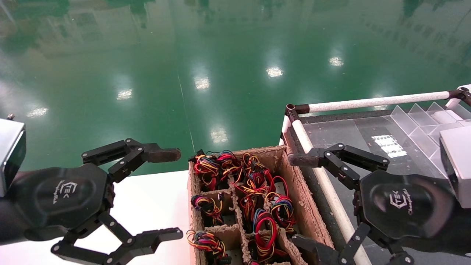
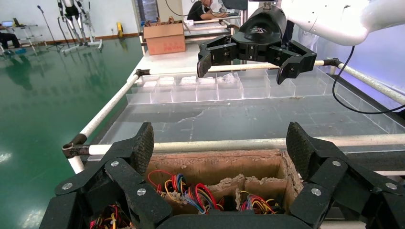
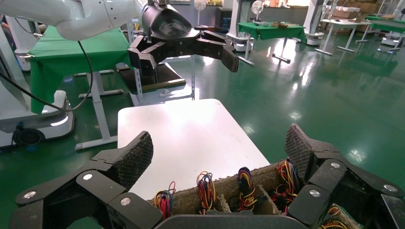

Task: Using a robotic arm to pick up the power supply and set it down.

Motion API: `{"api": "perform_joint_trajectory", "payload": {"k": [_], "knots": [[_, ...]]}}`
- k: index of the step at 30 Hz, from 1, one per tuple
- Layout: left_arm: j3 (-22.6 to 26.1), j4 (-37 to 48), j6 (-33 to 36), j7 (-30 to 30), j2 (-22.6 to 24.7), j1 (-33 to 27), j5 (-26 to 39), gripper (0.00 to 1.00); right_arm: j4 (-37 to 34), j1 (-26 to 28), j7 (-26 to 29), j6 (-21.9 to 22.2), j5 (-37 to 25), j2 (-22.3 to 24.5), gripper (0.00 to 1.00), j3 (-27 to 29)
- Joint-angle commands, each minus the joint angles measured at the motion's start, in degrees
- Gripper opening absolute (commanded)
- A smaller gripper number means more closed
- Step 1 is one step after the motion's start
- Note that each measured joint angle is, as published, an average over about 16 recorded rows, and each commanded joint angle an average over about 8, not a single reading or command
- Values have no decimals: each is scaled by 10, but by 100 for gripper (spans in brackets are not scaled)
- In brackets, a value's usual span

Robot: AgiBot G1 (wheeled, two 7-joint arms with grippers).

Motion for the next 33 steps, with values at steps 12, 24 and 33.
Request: {"api": "perform_joint_trajectory", "payload": {"k": [12,24,33], "knots": [[0,0,0,0,0,0,0,51,0,0,0,0,0,0,100,0],[0,0,0,0,0,0,0,0,0,0,0,0,0,0,100,0],[0,0,0,0,0,0,0,0,0,0,0,0,0,0,100,0]]}}
